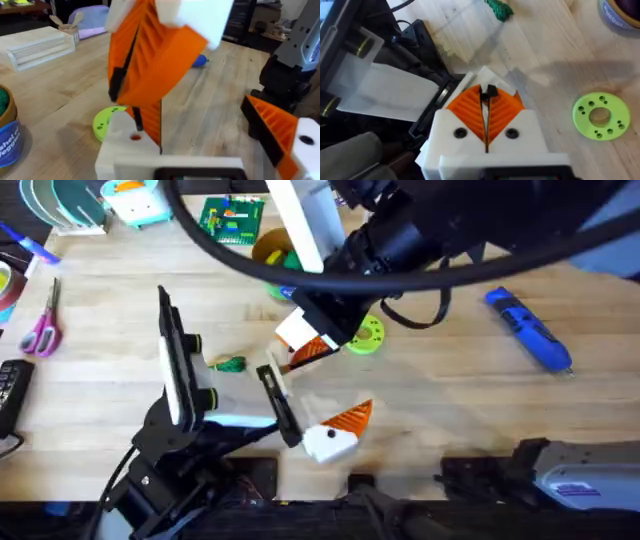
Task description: Pick up the gripper from the table and insert it into the empty holder that is missing its gripper. Then pick up a screw, insert it into the mounting hole, and use the screwdriver to tighten it. Finally, clean up the table by picking up the vegetable and placing it into the bucket.
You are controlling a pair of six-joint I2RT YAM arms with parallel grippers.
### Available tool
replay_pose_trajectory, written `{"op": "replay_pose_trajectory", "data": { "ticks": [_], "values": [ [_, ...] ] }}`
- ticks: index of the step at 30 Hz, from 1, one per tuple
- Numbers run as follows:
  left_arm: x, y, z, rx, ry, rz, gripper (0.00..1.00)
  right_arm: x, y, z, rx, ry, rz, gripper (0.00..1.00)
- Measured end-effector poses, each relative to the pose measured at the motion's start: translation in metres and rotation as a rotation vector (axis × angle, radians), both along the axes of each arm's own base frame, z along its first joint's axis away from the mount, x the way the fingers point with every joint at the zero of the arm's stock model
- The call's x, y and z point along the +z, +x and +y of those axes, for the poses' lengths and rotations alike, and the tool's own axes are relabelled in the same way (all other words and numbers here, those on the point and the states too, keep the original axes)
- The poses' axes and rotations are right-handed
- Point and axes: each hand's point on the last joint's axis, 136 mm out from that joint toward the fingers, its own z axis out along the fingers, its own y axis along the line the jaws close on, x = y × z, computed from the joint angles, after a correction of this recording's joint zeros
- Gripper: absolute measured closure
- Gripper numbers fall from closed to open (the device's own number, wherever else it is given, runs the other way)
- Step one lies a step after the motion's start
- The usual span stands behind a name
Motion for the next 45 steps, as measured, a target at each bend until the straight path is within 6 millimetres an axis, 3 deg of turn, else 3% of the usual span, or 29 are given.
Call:
{"op": "replay_pose_trajectory", "data": {
  "ticks": [10,18,45],
  "values": [
    [0.000,0.000,0.000,0.001,0.000,0.000,0.008,-0.001,0.000,0.000,0.000,-0.001,0.002,0.995],
    [0.000,-0.002,-0.001,-0.008,-0.001,0.006,0.008,-0.017,0.004,0.005,0.001,-0.035,0.033,0.995],
    [0.000,-0.002,-0.001,-0.011,-0.003,0.010,0.008,-0.016,0.000,-0.001,-0.001,-0.058,0.053,0.995]
  ]
}}
